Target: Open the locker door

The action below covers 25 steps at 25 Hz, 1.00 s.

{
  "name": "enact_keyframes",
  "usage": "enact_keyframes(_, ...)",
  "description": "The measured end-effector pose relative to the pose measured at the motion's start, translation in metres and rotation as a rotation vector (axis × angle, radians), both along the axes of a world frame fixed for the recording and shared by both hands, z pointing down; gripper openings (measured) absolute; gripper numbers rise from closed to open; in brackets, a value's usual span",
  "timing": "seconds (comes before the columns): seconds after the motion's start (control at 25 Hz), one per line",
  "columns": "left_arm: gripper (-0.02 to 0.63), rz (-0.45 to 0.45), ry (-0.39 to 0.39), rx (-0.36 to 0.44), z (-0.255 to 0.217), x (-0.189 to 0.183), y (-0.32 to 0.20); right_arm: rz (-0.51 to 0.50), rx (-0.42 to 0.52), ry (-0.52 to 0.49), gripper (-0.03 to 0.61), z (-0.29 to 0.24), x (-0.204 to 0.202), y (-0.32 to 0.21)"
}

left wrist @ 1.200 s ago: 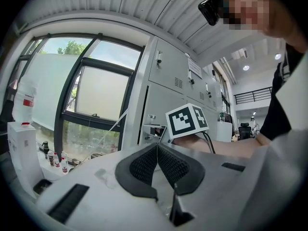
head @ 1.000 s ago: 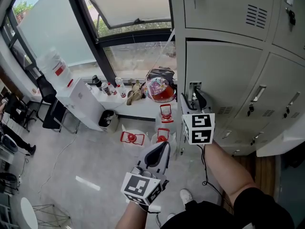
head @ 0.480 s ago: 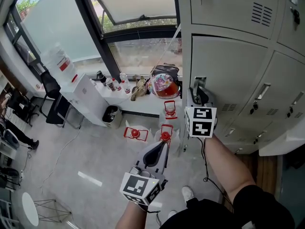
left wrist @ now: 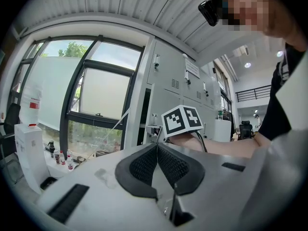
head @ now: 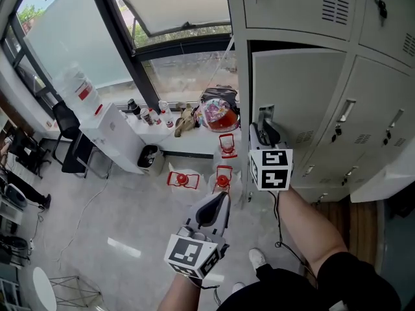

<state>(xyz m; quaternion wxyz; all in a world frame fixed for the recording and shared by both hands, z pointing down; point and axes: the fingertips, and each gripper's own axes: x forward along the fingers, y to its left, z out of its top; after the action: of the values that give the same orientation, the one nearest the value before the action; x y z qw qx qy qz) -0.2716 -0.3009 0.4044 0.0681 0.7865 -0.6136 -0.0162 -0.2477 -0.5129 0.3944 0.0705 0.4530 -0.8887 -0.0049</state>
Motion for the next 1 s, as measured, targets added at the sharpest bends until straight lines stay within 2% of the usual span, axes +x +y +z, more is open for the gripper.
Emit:
enact_keyframes(0.4,0.017,0.065,-0.008,0.020,-0.011,0.033,0.040,-0.027,-0.017,-0.008,0.168,0.000,0.044,0.052)
enact_keyframes(1.0,0.017,0.207,0.003,0.041,-0.022,0.105,0.073,0.049,-0.017,0.022,0.167,-0.001,0.133,0.106)
